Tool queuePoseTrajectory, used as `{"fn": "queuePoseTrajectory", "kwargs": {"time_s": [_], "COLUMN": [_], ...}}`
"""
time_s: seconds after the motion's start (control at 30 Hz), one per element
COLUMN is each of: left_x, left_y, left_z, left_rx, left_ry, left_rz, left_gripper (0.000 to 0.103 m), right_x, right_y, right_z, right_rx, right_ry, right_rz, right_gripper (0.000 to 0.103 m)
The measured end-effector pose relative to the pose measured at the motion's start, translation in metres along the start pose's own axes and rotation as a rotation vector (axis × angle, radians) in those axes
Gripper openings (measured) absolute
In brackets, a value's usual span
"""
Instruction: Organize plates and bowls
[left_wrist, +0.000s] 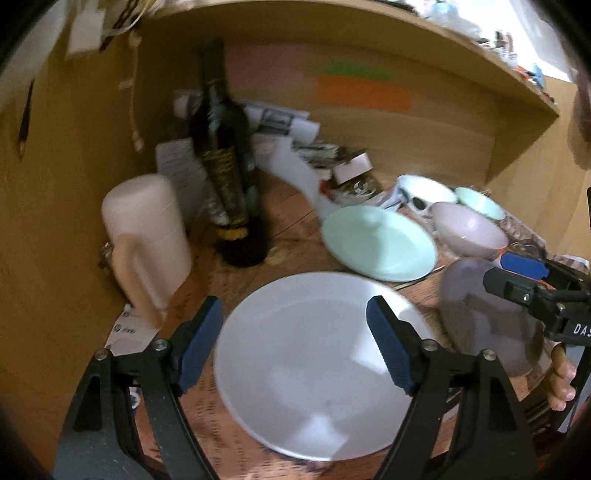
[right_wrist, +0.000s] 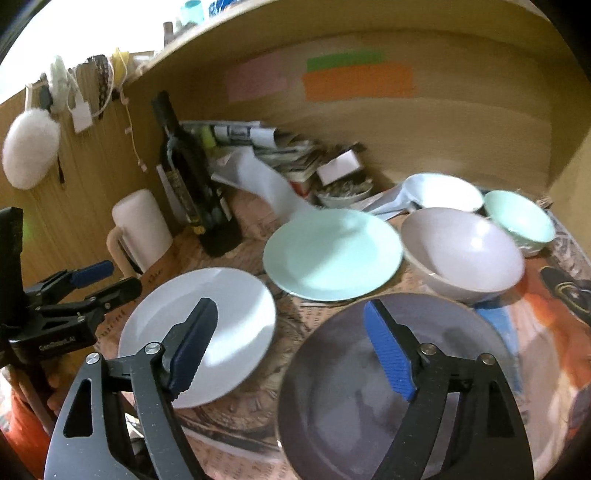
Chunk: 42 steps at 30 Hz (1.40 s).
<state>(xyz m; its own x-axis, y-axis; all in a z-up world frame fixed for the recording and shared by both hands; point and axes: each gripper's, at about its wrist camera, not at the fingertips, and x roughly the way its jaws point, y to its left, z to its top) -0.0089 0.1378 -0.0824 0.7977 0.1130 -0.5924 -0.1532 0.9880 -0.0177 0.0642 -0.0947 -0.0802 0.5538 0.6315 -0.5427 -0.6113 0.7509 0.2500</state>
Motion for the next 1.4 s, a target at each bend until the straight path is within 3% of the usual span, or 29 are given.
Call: {"fn": "queuePoseTrajectory", "kwargs": {"time_s": [0.23, 0.3, 0.53, 0.83, 1.2, 1.4], "left_x": [0.018, 0.022, 0.031, 0.046, 0.046, 0.045], "left_y": [0.034, 0.041, 0.057, 0.061, 0.067, 0.066], "left_z": [-0.017, -0.021, -0.030, -0.038, -0.044, -0.044], "left_rx": [-0.030, -0.041, -0.080, -0.101, -0.129, -0.134], "left_ry": [0.077, 0.094, 0.150, 0.203, 0.223, 0.232], "left_rz": [0.017, 0.016, -0.031, -0.100, -0.169, -0.160], "left_gripper": [0.080, 0.079, 0.055, 0.030, 0.028, 0.028], "right_x": [0.036, 0.044, 0.071, 0.090, 0.096, 0.094], "right_y": [0.009, 0.011, 0.014, 0.016, 0.017, 0.018], "right_z": [-0.004, -0.005, -0.008, -0.016, -0.020, -0.020], "right_rx": [-0.016, -0.021, -0.019, -0.037, -0.031, -0.021], "right_ry": [0.093, 0.116, 0.215, 0.285, 0.316, 0.308], "right_rz": [0.025, 0.032, 0.031, -0.013, -0.022, -0.036], "right_gripper": [0.079, 0.074, 0.048, 0.027, 0.024, 0.024]}}
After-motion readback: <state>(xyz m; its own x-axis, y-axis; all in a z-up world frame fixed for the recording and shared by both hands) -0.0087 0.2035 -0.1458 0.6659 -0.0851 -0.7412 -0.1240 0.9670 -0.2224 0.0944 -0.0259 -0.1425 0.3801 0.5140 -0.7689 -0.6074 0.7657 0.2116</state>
